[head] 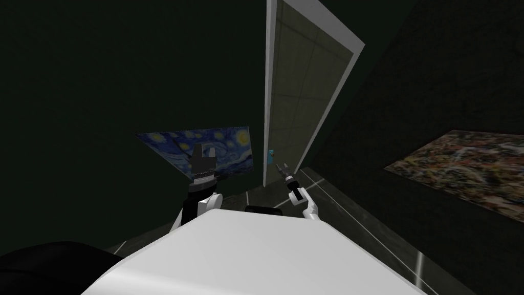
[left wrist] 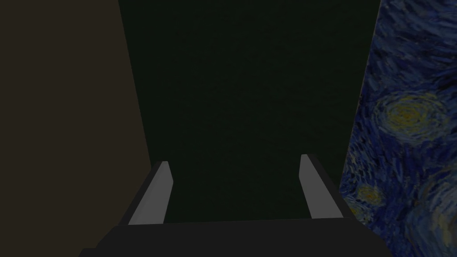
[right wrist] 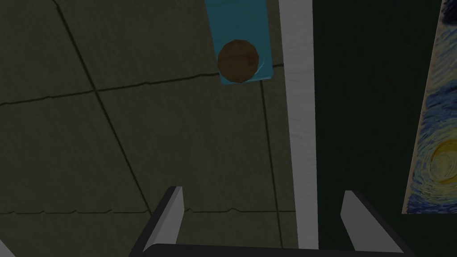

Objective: Pull the door open

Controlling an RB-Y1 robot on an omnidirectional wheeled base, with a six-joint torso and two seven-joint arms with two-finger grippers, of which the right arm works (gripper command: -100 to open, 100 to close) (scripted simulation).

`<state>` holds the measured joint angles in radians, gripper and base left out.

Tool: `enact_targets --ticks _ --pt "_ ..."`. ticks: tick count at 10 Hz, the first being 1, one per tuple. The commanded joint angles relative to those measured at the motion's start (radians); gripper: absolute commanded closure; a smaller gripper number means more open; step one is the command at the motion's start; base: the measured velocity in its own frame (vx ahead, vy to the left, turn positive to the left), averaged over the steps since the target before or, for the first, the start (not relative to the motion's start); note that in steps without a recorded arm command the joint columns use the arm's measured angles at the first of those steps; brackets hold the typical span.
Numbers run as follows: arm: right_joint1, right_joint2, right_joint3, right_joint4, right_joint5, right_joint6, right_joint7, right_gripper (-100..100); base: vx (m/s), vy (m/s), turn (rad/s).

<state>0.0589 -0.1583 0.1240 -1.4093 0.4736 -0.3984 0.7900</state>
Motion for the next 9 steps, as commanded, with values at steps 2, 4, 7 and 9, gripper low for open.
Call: enact_targets --ticks 2,4,7,9 --pt "-0.029 -0.004 0.011 0.050 0.032 0.006 0.039 -100 0.077 -0.090 0.128" --pt "-0.054 -0.009 0.021 0.097 0.063 0.011 0.075 -100 0.099 -0.087 0.132" --pt "-0.075 -0.007 0.009 0.123 0.048 0.012 0.096 -100 0.043 -0.036 0.075" --pt "-0.105 0.001 -0.011 0.163 0.025 0.008 0.126 -100 -0.013 0.034 0.123"
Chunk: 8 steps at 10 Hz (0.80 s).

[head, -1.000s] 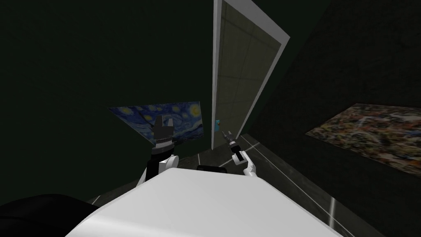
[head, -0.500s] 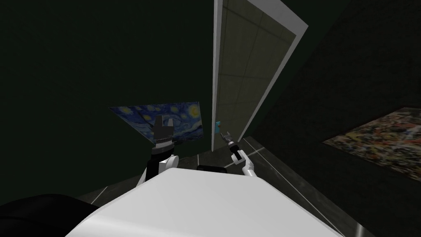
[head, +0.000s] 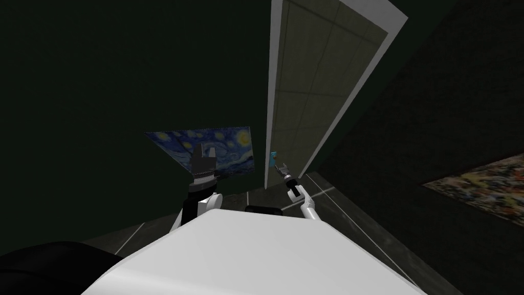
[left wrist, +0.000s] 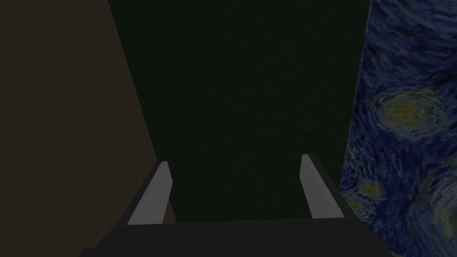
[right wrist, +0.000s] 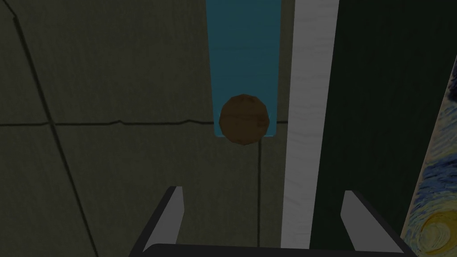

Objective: Pull the door open

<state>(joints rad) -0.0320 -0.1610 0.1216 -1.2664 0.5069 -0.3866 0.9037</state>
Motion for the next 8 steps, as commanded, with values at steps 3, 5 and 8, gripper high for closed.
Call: enact_targets --ticks 3,5,8 --pt "-0.074 0.019 -0.049 0.102 -0.054 -0.011 0.073 -100 0.000 0.027 0.146" --pt "-0.117 0.031 -0.078 0.162 -0.088 -0.016 0.117 -100 0.035 0.008 0.172" --pt "-0.180 0.047 -0.120 0.248 -0.137 -0.024 0.180 -100 0.049 -0.019 0.130"
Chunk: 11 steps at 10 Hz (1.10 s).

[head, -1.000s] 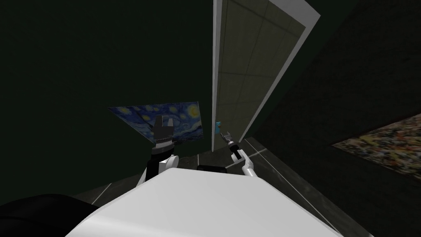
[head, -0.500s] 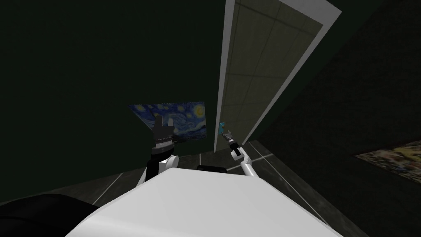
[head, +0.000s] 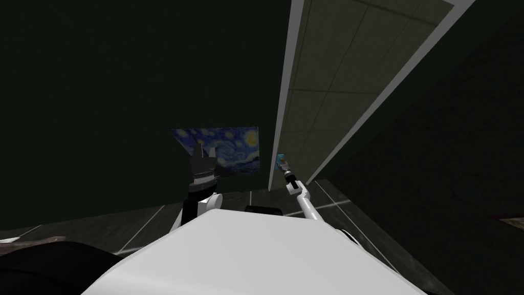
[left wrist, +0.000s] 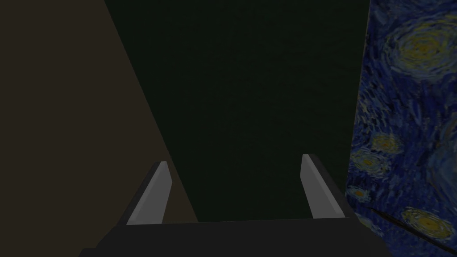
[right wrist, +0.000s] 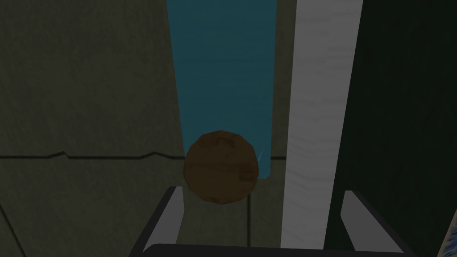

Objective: Pull the door open

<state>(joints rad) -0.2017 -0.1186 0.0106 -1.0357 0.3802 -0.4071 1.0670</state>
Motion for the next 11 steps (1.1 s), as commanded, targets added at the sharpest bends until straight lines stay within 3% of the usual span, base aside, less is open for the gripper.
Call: enact_targets --ticks 1,4,5,6,11 --pt "-0.029 0.010 -0.021 0.042 -0.024 -0.006 0.035 -100 0.056 -0.047 0.115" --pt "-0.068 0.020 -0.048 0.096 -0.054 -0.011 0.074 -100 0.069 -0.051 0.074" --pt "-0.060 0.017 -0.042 0.084 -0.049 -0.010 0.065 -100 0.029 -0.019 0.013" --pt "-0.060 0.017 -0.042 0.084 -0.049 -0.010 0.065 100 -0.002 0.001 -0.013" --pt "-0.060 0.017 -0.042 0.084 -0.049 -0.010 0.065 100 -0.002 0.001 -0.002"
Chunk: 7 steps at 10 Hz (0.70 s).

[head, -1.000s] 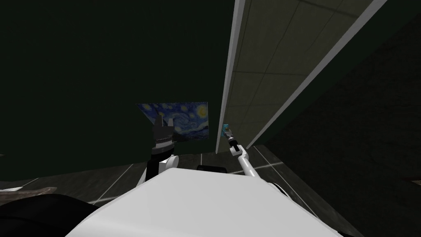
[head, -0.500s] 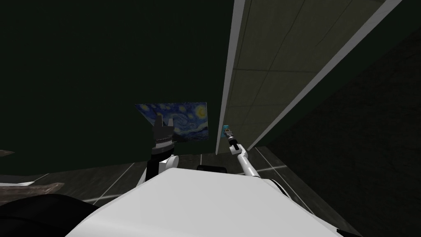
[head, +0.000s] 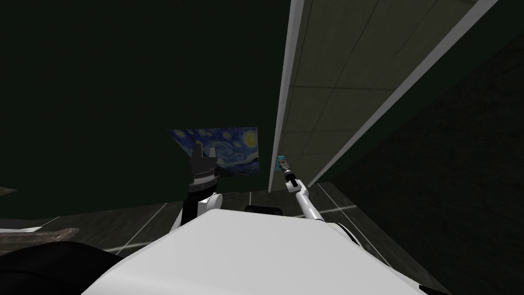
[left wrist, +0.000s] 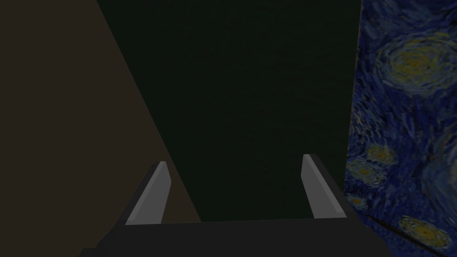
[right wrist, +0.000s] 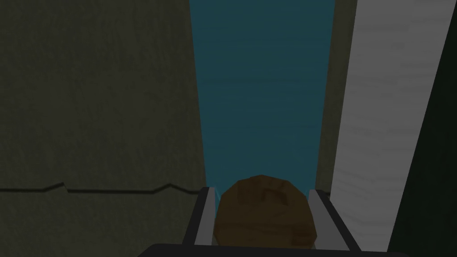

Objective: Pull the door open

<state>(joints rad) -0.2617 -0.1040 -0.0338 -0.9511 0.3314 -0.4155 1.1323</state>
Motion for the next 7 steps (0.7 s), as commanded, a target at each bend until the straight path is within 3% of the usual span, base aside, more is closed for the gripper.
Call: enact_targets --ticks 1,7 --pt "0.000 0.000 0.004 0.000 -0.015 0.000 -0.032 100 -0.026 0.001 0.033" --pt "-0.002 -0.001 0.020 0.000 -0.075 -0.002 -0.157 100 -0.058 -0.003 0.026"
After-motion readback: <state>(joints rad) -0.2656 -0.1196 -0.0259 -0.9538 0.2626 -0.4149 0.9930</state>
